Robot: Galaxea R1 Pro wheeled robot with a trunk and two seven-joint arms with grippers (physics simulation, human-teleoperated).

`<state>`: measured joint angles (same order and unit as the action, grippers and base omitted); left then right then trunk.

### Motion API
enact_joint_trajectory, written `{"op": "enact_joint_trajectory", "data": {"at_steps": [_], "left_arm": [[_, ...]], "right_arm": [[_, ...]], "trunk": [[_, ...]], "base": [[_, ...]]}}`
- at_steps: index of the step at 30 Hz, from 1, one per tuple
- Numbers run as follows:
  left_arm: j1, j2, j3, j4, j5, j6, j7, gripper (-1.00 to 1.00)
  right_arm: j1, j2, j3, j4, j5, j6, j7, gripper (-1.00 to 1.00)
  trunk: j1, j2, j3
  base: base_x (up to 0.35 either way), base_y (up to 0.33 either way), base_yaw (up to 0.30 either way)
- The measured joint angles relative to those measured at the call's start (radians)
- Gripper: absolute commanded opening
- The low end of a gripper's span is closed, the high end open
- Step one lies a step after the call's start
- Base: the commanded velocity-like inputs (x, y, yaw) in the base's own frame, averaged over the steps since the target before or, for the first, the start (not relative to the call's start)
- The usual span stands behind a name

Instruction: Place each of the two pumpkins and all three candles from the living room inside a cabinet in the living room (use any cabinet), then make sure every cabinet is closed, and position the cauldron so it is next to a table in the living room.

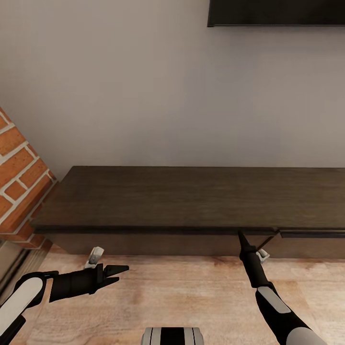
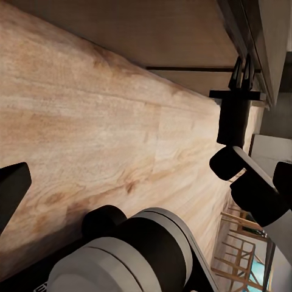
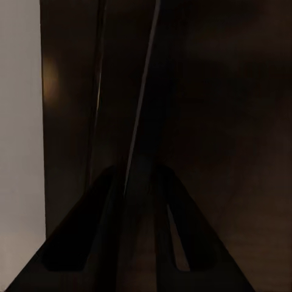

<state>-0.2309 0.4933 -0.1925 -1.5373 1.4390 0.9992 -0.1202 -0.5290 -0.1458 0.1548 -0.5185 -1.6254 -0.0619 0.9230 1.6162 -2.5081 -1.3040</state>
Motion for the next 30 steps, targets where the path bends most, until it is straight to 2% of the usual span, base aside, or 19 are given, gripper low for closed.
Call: {"op": "enact_joint_trajectory", "data": {"at_steps": [14,30], "left_arm": [[0.0,0.0,0.0,0.0,0.0,0.0,0.0,1.0],[0.0,0.0,-0.002,0.0,0.0,0.0,0.0,1.0]], "right_arm": [[0.0,0.001,-0.001,0.0,0.0,-0.001,0.0,-1.0],[0.0,0.002,0.0,-0.001,0.002,-0.002,-0.003,-1.0]], "trunk": [[0.0,0.0,0.0],[0.0,0.0,0.0]], "base": [[-0.013,0.0,0.0],[-0.229,0.0,0.0]]}}
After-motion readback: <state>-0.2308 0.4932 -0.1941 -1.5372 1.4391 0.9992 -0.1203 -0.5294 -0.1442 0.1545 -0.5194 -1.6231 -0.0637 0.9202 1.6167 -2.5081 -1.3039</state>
